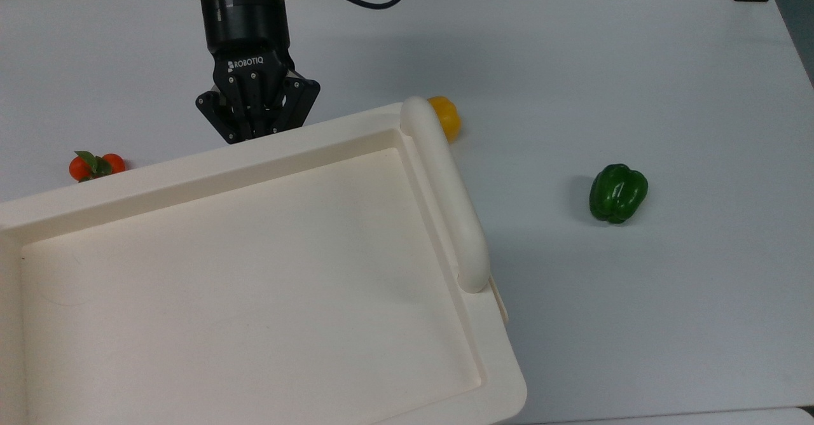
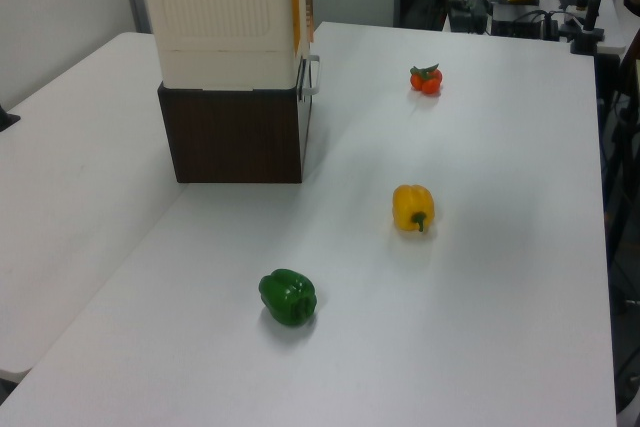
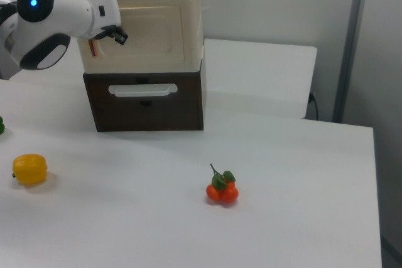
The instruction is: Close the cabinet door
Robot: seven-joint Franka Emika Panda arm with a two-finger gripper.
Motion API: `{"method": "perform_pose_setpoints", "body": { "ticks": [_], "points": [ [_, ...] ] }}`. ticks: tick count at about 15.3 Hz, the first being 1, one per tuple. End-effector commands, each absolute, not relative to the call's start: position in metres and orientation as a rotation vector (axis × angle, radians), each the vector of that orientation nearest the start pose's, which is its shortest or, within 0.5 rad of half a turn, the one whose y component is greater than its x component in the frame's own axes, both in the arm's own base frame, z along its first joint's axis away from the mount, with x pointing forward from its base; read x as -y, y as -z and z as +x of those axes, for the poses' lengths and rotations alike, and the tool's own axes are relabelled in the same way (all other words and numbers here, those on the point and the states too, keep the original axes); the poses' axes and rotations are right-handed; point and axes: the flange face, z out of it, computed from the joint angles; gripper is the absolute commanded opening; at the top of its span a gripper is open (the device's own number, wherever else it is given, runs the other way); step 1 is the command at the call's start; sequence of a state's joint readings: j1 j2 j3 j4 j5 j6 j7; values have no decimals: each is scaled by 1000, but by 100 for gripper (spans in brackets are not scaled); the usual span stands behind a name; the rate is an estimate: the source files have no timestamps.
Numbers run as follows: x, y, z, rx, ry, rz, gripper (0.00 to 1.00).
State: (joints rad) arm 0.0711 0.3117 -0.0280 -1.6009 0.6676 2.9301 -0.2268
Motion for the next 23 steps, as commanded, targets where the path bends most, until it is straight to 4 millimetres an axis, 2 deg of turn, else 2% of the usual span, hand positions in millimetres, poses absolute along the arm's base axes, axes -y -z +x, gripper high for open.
{"method": "perform_pose_setpoints", "body": {
  "ticks": [1, 7, 12, 15, 19, 21, 23],
  "points": [
    [-5, -558, 704, -372, 1423, -2399, 0],
    [-16, -555, 705, -369, 1461, -2385, 0],
    [-25, -544, 708, -362, 1474, -2387, 0],
    [-21, -563, 700, -351, 1492, -2375, 0],
    [-19, -547, 673, -218, 1445, -2489, 0],
    [-12, -534, 661, -197, 1335, -2540, 27],
    [10, -525, 653, -205, 1202, -2584, 46]
  ]
}}
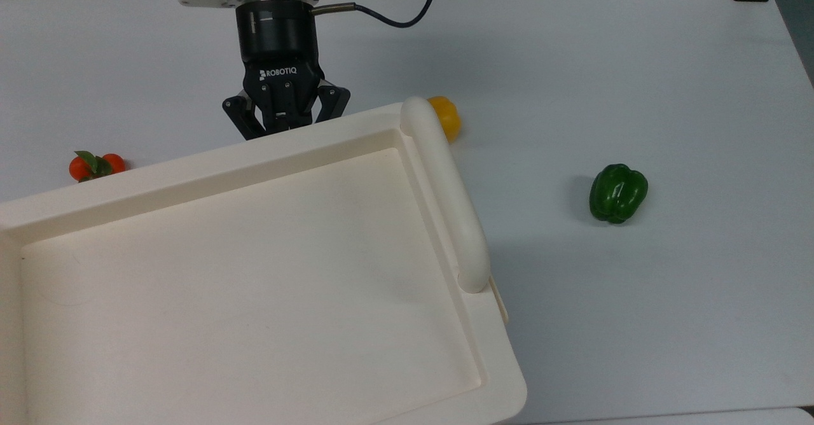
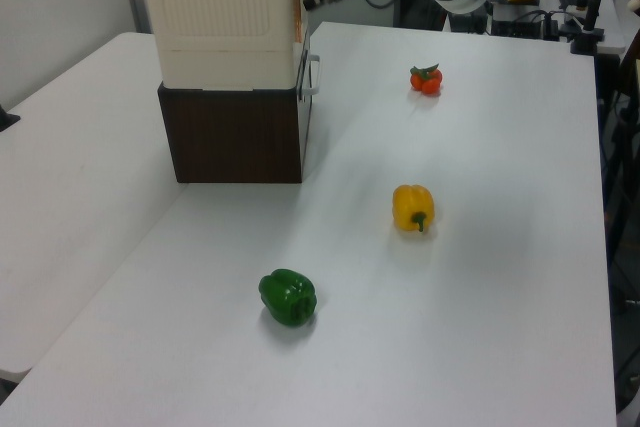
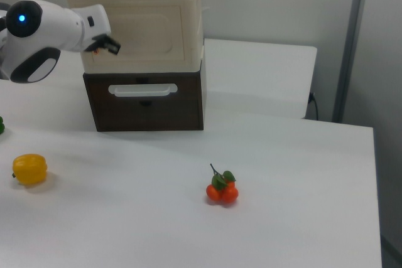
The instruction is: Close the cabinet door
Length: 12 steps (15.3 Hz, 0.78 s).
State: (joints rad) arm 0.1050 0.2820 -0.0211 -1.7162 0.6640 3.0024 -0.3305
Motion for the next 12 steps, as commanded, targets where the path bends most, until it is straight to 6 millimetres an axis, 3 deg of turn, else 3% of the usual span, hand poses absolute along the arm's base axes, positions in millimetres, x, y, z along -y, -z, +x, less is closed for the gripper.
{"method": "perform_pose_setpoints", "body": {
  "ticks": [1, 3, 7, 9, 12],
  "points": [
    [24, -525, 648, -207, 1138, -2603, 56],
    [58, -527, 638, -220, 1003, -2628, 74],
    [126, -535, 607, -247, 741, -2667, 100],
    [149, -548, 587, -228, 628, -2686, 100],
    [154, -569, 562, -230, 408, -2757, 100]
  ]
}}
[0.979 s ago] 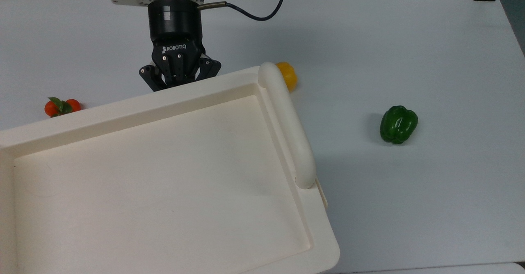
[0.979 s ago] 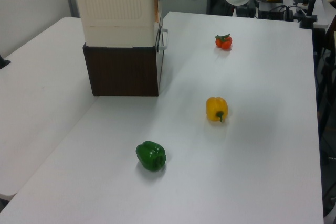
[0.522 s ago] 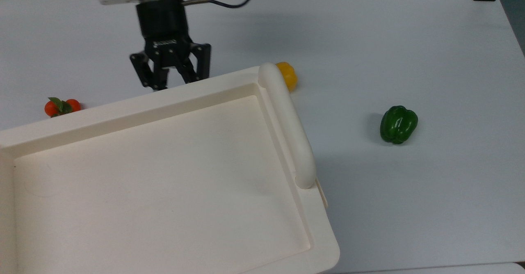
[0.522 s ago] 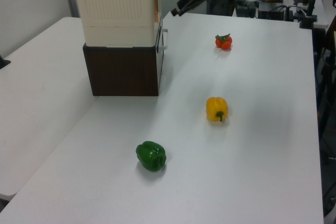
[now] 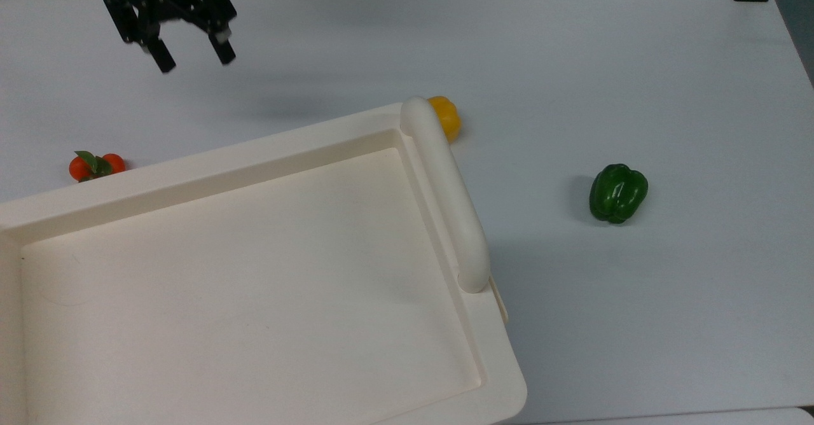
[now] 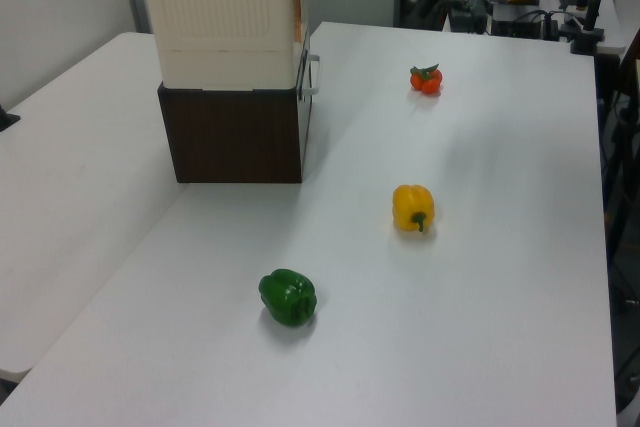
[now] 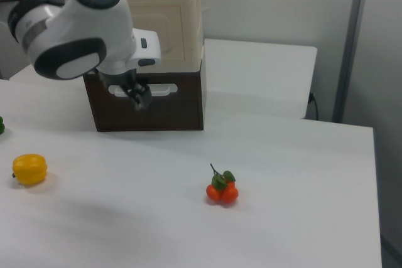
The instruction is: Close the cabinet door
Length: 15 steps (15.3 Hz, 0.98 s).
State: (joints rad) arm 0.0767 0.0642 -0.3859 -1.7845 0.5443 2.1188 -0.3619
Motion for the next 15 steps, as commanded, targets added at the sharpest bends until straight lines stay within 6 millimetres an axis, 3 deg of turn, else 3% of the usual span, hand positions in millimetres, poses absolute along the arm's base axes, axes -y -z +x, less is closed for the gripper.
{"method": "perform_pose_setpoints", "body": {
  "ticks": [1, 2, 3, 5, 7, 12, 15],
  "points": [
    [153, -579, 553, -305, 349, -2765, 100],
    [152, -592, 543, -387, 314, -2766, 100],
    [149, -619, 529, -488, 266, -2773, 100],
    [134, -652, 510, -555, 163, -2821, 100],
    [90, -673, 506, -540, 77, -2886, 100],
    [-19, -669, 510, -346, 28, -3085, 100],
    [-44, -647, 510, -173, -3, -3146, 100]
  ]
}}
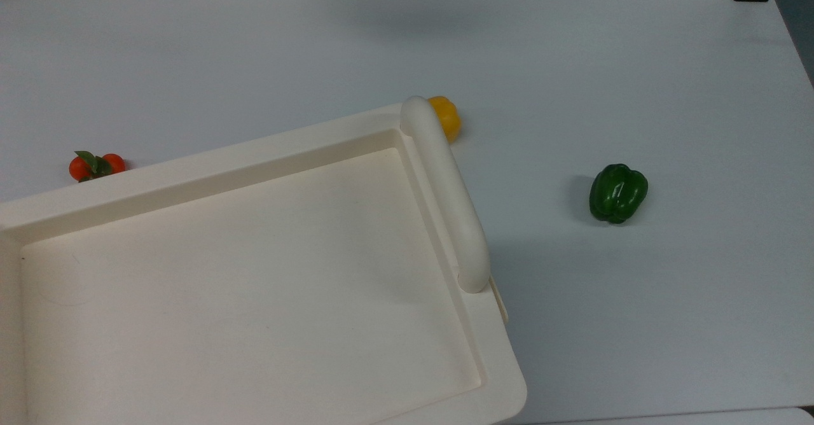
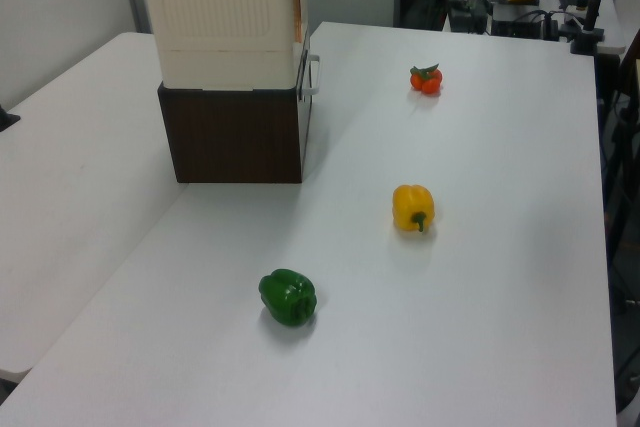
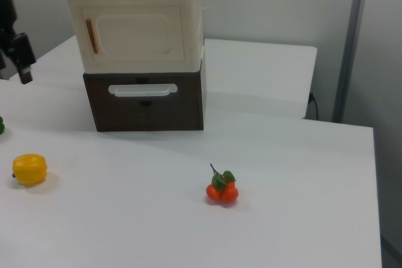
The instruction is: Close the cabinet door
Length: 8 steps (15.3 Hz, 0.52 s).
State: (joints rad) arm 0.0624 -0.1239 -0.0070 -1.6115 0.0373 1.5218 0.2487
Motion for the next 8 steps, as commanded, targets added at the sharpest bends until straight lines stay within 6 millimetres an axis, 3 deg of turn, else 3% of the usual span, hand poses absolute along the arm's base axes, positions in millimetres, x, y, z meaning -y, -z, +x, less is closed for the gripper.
{"method": "perform_pose_setpoints", "body": {
  "ticks": [1, 4, 8],
  "points": [
    [-45, -640, 518, -7, 36, -3146, 100],
    [-42, -623, 546, 58, 149, -3138, 100],
    [-38, -615, 555, 45, 144, -3112, 100]
  ]
}}
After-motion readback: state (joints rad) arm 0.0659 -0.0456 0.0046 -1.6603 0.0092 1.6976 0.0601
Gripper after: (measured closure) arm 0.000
